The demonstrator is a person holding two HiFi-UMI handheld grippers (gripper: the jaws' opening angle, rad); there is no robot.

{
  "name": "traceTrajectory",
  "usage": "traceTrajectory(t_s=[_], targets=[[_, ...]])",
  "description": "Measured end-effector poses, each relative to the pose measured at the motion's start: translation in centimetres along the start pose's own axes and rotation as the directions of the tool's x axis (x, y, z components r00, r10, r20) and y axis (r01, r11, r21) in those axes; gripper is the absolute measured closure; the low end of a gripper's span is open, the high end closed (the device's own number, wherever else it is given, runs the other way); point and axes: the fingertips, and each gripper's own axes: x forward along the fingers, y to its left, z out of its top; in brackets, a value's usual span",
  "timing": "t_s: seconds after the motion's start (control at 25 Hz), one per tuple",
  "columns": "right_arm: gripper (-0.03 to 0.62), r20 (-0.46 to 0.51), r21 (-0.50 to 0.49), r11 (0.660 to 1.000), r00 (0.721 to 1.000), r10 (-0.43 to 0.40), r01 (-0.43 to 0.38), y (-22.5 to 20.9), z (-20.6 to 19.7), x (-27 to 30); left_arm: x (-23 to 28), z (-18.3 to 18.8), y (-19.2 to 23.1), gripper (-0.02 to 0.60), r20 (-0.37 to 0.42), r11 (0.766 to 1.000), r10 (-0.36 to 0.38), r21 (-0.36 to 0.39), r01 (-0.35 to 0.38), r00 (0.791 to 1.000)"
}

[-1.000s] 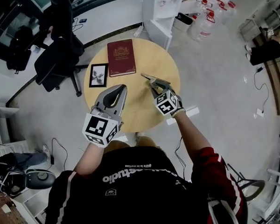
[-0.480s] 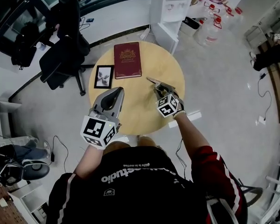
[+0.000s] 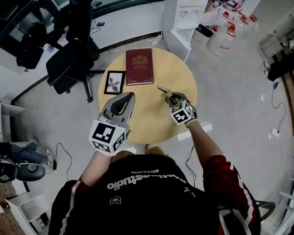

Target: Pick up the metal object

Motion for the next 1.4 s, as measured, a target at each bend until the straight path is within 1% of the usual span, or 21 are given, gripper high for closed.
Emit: traceTrajectory(t_s=[0.2, 0.36, 0.52, 0.88, 1.2, 1.4], targets=[[0.493, -0.011, -0.012, 1.0, 1.0, -0.001, 0.001, 0.0, 0.6, -0.4, -1.1, 1.3, 0.9, 0.565, 0.024, 0.999, 0.022, 0.025, -0.022, 0.999], [0.533, -0.013, -0.038, 0.999, 1.0, -0.026, 0.026, -0.4, 0.8, -0.8, -1.0, 1.6, 1.7, 0.565, 0.043, 0.999, 0.037, -0.007, -0.037, 0.998], [0.563, -0.015, -0.03, 0.999, 0.999, -0.029, 0.029, -0.6, 0.8, -1.2, -1.2, 2.0, 1.9, 0.565, 0.054, 0.999, 0.037, -0.003, -0.037, 0.998], [0.565, -0.016, 0.032, 0.999, 0.999, -0.042, 0.043, -0.3, 0.2, -2.3, -1.3, 2.4, 1.6, 0.565, 0.056, 0.999, 0.035, -0.007, -0.034, 0.998], [0.566, 0.019, 0.099, 0.993, 0.997, -0.071, 0.069, -0.3, -0.2, -4.1, -1.7, 2.5, 0.5, 0.565, 0.057, 1.0, 0.022, 0.009, -0.022, 0.998], [0.566, 0.046, 0.141, 0.986, 0.994, -0.097, 0.09, -0.6, 0.5, -5.8, -1.8, 2.8, -0.3, 0.565, 0.062, 1.0, 0.001, 0.016, -0.002, 0.998]])
